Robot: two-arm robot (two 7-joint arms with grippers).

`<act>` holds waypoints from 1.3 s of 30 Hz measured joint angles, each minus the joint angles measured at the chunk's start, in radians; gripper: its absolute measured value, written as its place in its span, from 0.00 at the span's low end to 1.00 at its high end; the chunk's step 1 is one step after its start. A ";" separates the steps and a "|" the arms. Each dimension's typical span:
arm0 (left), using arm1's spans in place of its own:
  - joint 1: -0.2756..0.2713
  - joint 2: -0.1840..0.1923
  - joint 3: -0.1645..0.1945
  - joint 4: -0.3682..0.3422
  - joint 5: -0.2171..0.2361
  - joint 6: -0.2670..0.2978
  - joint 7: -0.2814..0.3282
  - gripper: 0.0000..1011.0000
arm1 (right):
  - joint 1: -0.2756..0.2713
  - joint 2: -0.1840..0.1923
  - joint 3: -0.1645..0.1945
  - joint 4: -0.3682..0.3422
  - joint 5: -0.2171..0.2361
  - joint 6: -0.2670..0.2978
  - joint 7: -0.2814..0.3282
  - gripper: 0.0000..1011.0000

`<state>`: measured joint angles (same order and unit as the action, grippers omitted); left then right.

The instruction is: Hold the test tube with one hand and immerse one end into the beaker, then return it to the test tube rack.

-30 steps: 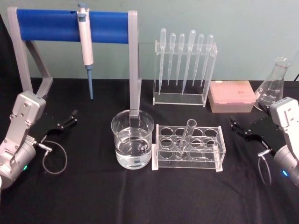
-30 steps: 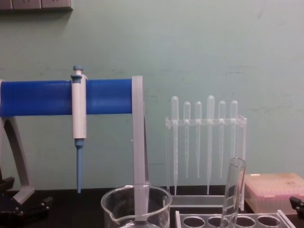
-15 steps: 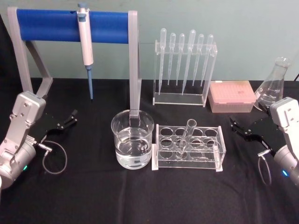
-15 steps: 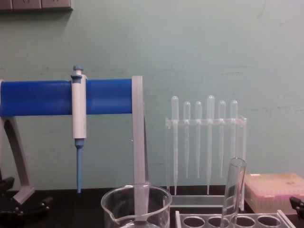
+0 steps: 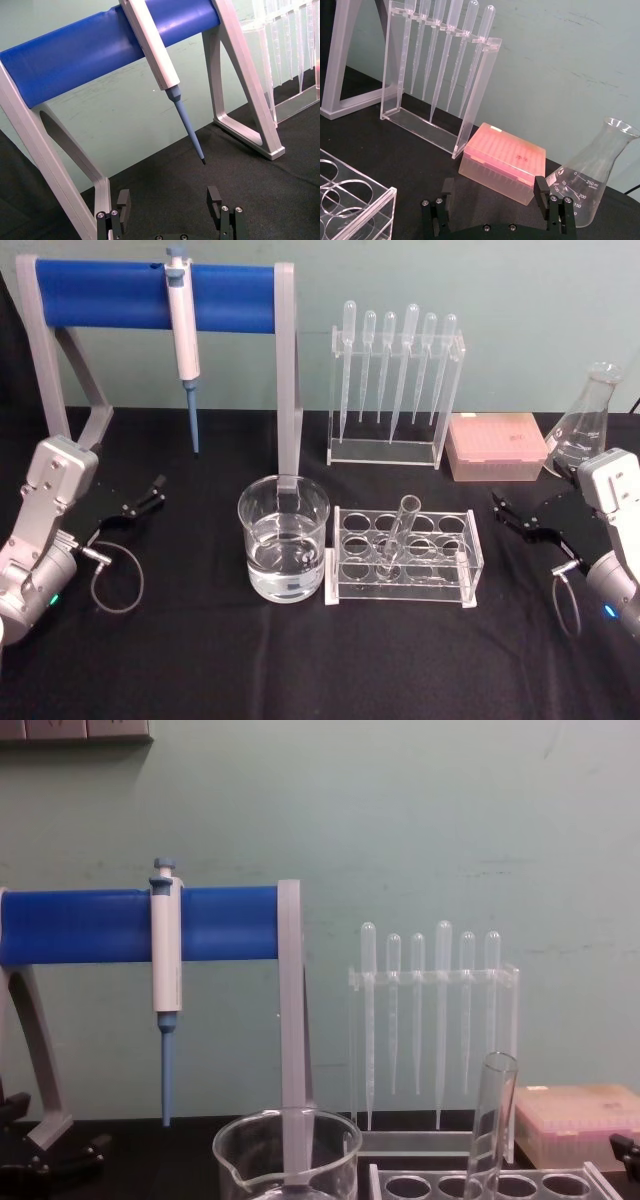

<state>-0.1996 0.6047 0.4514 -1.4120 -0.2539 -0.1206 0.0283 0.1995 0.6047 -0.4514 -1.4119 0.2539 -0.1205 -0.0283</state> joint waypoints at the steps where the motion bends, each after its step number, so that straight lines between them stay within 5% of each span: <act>1: 0.000 0.000 0.000 0.000 0.000 0.000 0.000 0.99 | 0.000 0.000 0.000 0.000 0.000 0.000 0.000 0.99; 10: 0.000 0.000 0.000 0.000 0.000 0.000 0.000 0.99 | -0.026 0.013 0.050 -0.054 0.047 -0.023 0.052 0.99; 22: 0.000 0.000 0.000 0.000 0.000 0.000 0.000 0.99 | -0.088 0.084 0.125 -0.181 0.141 0.000 0.189 0.99; 39: 0.000 0.000 0.000 0.000 0.000 0.000 0.000 0.99 | -0.126 0.104 0.174 -0.257 0.201 0.039 0.307 0.99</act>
<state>-0.1995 0.6047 0.4514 -1.4120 -0.2539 -0.1206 0.0283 0.0740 0.7089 -0.2777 -1.6687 0.4549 -0.0817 0.2787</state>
